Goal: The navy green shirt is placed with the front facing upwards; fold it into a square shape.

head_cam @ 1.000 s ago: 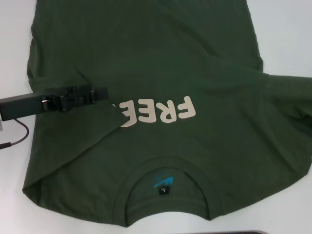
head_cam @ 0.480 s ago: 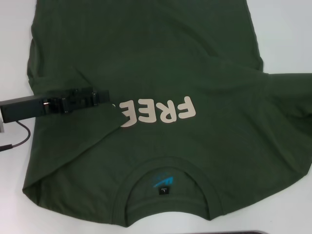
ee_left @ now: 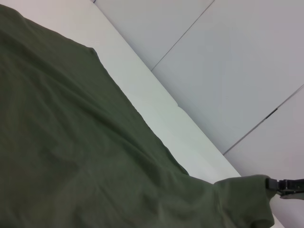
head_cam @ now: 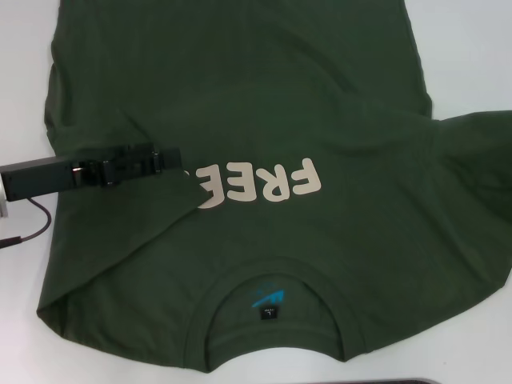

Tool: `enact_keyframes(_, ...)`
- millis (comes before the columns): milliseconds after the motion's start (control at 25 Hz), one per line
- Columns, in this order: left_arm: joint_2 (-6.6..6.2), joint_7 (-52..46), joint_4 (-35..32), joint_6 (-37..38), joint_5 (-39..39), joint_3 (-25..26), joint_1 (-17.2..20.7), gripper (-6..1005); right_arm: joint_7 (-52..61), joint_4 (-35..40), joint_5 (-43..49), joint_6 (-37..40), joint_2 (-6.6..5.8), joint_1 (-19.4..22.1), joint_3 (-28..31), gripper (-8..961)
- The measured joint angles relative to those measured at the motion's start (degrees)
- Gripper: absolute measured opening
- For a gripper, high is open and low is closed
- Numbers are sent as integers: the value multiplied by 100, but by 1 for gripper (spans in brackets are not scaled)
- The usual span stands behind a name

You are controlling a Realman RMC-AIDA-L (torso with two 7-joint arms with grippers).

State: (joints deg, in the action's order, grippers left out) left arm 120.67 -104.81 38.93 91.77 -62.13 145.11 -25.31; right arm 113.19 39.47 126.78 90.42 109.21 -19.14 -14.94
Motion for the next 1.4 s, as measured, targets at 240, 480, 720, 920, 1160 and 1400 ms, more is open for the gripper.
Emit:
enact_keyframes(240,0,-4,0,7,0,0,-6,877,0,26,-5,126,31,-69,-29,21)
enact_keyframes(480,0,-12,0,24,0,0,-9,877,0,74,-5,339,52,-161,3,23)
enact_keyframes(720,0,-13,0,27,-1,0,-19,878,0,78,-5,438,57,-290,-37,24)
enact_keyframes(920,-1,-55,0,38,-6,0,-19,878,0,78,-5,553,70,-420,-42,25)
enact_keyframes(1160,-8,-60,1,44,-9,0,-17,877,9,78,14,599,107,-576,-70,26)
enact_keyframes(1400,-10,-66,0,44,-10,1,-28,877,9,78,30,559,263,-728,-333,28)
